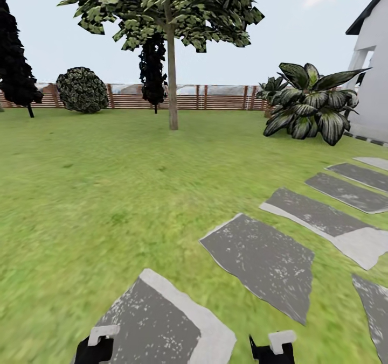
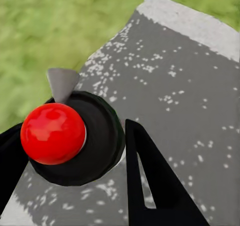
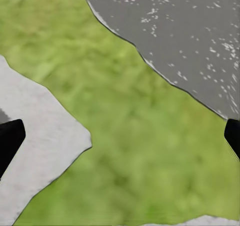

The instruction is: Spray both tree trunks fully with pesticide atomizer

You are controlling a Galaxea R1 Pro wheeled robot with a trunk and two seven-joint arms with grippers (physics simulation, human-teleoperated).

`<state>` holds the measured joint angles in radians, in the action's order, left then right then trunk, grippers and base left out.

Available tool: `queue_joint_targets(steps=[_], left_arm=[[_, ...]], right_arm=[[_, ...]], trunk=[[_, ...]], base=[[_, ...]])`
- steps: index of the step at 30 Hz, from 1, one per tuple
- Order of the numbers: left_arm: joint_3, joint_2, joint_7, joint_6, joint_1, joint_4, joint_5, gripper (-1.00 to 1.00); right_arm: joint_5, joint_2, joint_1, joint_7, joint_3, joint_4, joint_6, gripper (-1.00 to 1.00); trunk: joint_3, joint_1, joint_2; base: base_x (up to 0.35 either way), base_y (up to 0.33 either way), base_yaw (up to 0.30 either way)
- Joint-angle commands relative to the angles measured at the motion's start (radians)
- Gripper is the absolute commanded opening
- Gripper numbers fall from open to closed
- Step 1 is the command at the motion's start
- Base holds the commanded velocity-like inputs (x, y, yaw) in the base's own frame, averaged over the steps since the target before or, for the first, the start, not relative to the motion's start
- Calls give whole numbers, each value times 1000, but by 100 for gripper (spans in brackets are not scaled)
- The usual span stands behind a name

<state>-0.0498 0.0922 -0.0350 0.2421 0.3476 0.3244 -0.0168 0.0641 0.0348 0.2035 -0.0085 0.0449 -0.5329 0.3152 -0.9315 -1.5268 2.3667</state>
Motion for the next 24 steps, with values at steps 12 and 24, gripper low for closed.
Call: queue_joint_targets(steps=[12, 24], left_arm=[[-2, 0, 0, 3, 1, -1, -2, -100], [-2, 0, 0, 3, 1, -1, -2, -100]], right_arm=[[6, 0, 0, -1, 3, 1, 2, 100], [6, -1, 0, 0, 3, 1, 2, 100]], trunk=[[-1, 0, 0], [-1, 0, 0]], base=[[335, 0, 0], [335, 0, 0]])
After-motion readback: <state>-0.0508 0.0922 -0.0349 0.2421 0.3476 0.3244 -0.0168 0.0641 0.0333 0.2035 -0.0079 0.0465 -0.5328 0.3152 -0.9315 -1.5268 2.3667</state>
